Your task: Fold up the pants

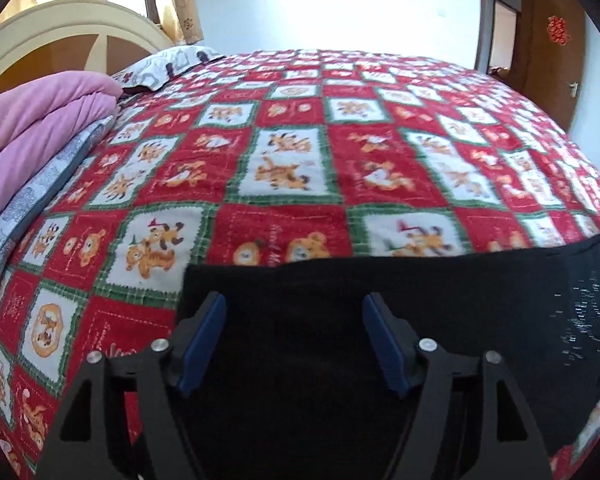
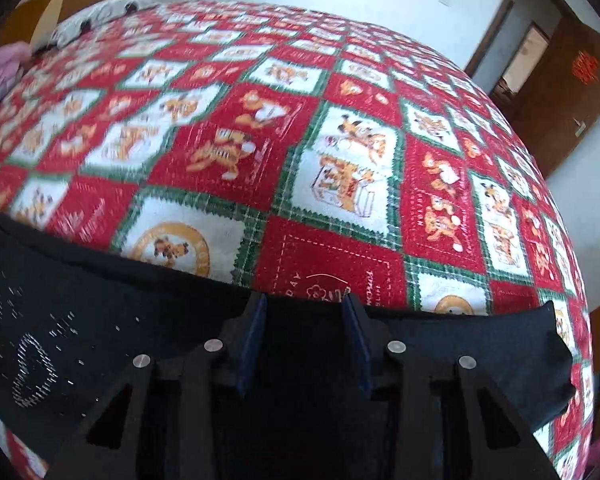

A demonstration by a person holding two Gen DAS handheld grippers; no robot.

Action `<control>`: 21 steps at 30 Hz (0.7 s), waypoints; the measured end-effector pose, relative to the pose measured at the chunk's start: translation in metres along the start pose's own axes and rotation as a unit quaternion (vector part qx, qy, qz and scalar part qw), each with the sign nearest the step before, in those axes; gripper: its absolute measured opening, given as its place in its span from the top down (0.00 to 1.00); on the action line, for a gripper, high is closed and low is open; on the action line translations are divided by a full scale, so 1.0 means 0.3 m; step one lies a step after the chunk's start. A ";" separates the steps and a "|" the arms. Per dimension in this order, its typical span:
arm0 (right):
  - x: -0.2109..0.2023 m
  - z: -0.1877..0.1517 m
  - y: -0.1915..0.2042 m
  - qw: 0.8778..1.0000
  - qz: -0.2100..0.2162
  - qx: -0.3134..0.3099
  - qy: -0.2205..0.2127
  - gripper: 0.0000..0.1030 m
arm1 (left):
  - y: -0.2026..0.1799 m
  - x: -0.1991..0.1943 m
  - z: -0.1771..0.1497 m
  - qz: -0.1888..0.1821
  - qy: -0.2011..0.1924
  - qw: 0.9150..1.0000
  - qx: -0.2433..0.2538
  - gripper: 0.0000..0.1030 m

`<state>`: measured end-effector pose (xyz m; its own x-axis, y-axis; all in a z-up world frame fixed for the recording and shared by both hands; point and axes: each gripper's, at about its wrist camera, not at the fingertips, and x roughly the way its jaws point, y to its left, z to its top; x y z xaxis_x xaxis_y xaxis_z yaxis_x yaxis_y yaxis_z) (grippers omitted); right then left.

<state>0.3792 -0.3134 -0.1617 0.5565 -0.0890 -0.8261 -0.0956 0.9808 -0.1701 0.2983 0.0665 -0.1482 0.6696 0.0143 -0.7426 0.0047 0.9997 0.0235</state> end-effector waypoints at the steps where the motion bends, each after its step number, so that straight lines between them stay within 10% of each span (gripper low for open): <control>1: -0.010 0.005 -0.005 1.000 0.001 0.010 -0.002 0.60 | -0.007 -0.016 -0.006 -0.004 -0.001 1.000 -0.001 0.29; 10: -0.123 0.008 0.235 0.993 0.105 -0.053 -0.013 0.60 | -0.119 0.001 -0.021 -0.042 0.020 0.999 0.016 0.25; 21: 0.007 0.069 0.281 0.997 0.073 -0.011 0.011 0.50 | -0.102 0.016 0.008 -0.031 0.023 0.999 -0.002 0.12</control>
<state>0.3896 -0.2274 -0.1667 0.5167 0.0501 -0.8547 -0.1927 0.9795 -0.0591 0.3032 0.0360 -0.1510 0.6336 -0.0465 -0.7722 0.0425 0.9988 -0.0253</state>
